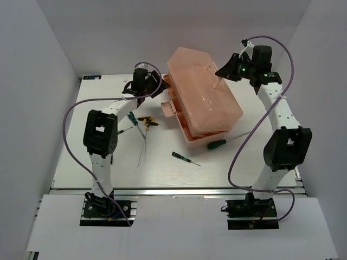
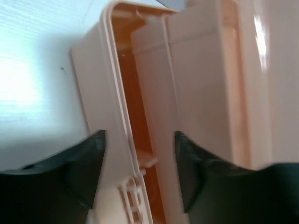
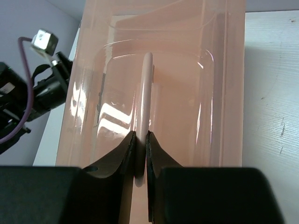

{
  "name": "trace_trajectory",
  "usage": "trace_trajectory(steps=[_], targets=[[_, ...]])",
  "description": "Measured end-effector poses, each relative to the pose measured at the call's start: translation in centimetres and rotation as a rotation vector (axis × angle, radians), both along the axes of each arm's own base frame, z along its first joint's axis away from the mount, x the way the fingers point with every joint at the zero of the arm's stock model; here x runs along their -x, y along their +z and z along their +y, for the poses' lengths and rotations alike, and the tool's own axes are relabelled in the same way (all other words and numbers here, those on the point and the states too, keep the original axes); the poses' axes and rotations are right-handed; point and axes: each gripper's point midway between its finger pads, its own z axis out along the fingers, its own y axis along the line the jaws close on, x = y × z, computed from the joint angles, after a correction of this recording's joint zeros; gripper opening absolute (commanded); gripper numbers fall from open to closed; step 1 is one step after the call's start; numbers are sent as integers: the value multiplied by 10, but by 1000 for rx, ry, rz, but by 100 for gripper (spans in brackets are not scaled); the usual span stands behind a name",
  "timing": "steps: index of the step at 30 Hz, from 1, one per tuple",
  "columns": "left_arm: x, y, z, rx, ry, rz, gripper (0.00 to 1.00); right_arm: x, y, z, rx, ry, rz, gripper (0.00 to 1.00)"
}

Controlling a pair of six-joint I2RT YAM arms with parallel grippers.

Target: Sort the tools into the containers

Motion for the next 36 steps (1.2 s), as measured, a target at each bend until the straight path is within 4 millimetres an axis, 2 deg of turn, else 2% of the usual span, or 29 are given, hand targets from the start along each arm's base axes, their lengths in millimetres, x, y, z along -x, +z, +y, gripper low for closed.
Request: trace_trajectory(steps=[3,6,10,12,15,18,24,27,31,36], targets=[[-18,-16,-6,-33,14,32,50,0,0,0,-4,3,-1,0],[-28,-33,-12,-77,19,70,50,0,0,1,-5,6,-3,0],[-24,-55,-14,-134,21,128,48,0,-1,1,-10,7,-5,0],[-24,-58,-15,-150,17,137,46,0,0,1,-17,4,-4,0],[-27,-55,-18,-168,7,137,36,-3,1,-6,-52,-10,6,0],[-29,-56,-17,-181,7,138,28,-6,6,-23,-104,-34,21,0],[-30,-56,-14,-199,12,135,26,-19,8,-68,-221,-74,43,0],[-30,-57,-9,-194,14,134,26,-29,3,-89,-294,-84,54,0],[-31,-58,2,-186,18,143,26,-44,-12,-112,-344,-95,54,0],[-40,-56,25,-188,48,146,26,-67,-47,-133,-340,-117,59,0]])
